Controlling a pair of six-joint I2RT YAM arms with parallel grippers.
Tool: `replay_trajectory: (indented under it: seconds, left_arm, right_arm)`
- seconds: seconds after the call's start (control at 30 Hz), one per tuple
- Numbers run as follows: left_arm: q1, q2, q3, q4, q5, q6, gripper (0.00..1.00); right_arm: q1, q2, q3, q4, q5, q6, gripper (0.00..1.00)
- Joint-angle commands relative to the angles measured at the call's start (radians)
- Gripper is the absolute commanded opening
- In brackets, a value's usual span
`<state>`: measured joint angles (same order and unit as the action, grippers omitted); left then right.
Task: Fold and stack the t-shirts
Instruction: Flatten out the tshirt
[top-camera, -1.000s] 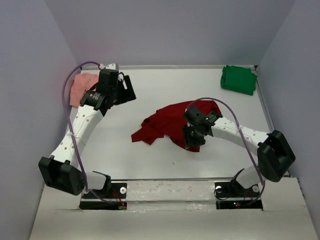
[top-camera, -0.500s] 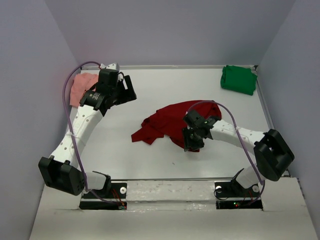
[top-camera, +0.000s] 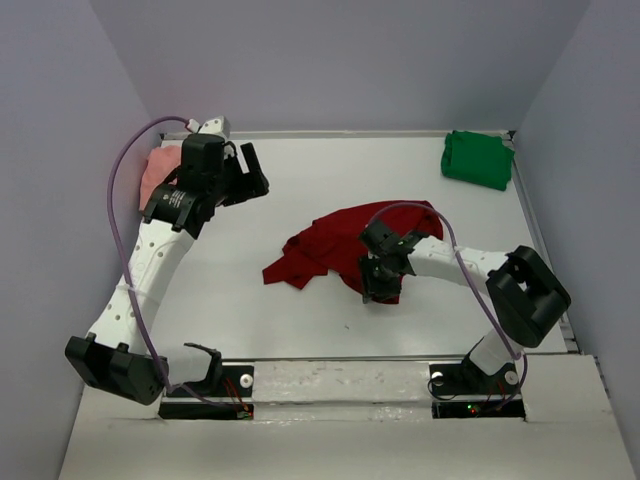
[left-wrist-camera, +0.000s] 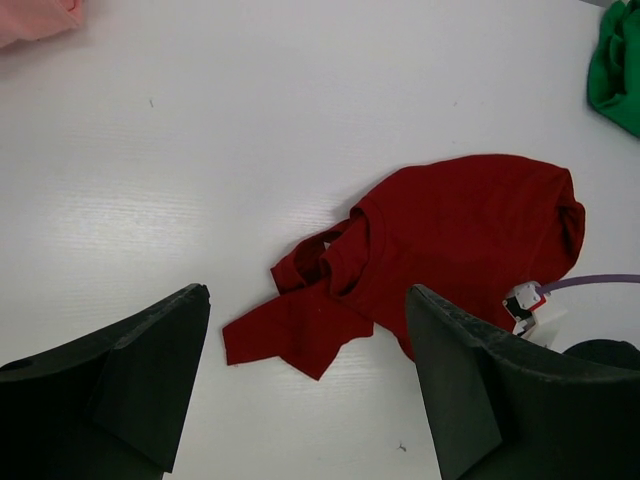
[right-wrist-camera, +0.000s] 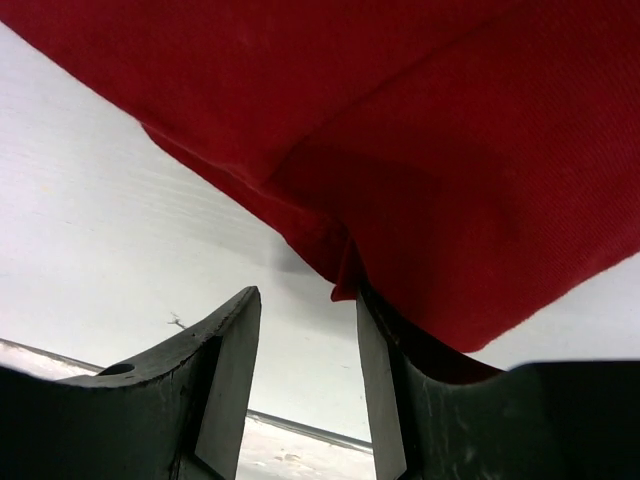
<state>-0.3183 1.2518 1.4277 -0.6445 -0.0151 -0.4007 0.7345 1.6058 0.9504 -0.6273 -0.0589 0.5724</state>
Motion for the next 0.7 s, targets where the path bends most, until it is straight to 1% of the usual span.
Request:
replay_trajectory:
  seconds: [0.0,0.13,0.2,0.3,0.4,0.47,0.5,0.57,0.67]
  left_arm:
    - [0.007,-0.029,0.010,0.002,0.010,0.026,0.89]
    - [0.007,-0.032,-0.018,0.012,0.010,0.026,0.89]
    - [0.007,-0.032,-0.019,0.017,0.044,0.028,0.89]
    - [0.007,-0.028,-0.021,0.020,0.047,0.028,0.89]
    - [0.007,-0.028,-0.023,0.022,0.050,0.028,0.89]
    - [0.007,-0.029,-0.024,0.023,0.050,0.028,0.89]
    - [0.007,-0.032,-0.024,0.022,0.049,0.026,0.89]
    - [0.007,-0.035,-0.026,0.020,0.047,0.028,0.89]
    - [0.007,-0.035,-0.027,0.016,0.049,0.031,0.89]
  right_arm:
    - [0.009,0.008,0.062,0.035,0.007,0.000,0.48]
    - [0.009,-0.003,0.070,0.023,0.036,0.014,0.48]
    - [0.009,-0.010,0.071,0.003,0.051,0.024,0.48]
    - [0.009,-0.017,0.071,-0.027,0.132,0.049,0.48]
    - [0.009,-0.004,0.076,-0.048,0.162,0.073,0.47]
    - [0.009,0.000,0.073,-0.064,0.200,0.092,0.46]
    - [0.009,-0.001,0.077,-0.089,0.253,0.118,0.43]
    - [0.009,-0.003,0.080,-0.097,0.275,0.126,0.41]
    - [0.009,0.006,0.093,-0.117,0.297,0.124,0.41]
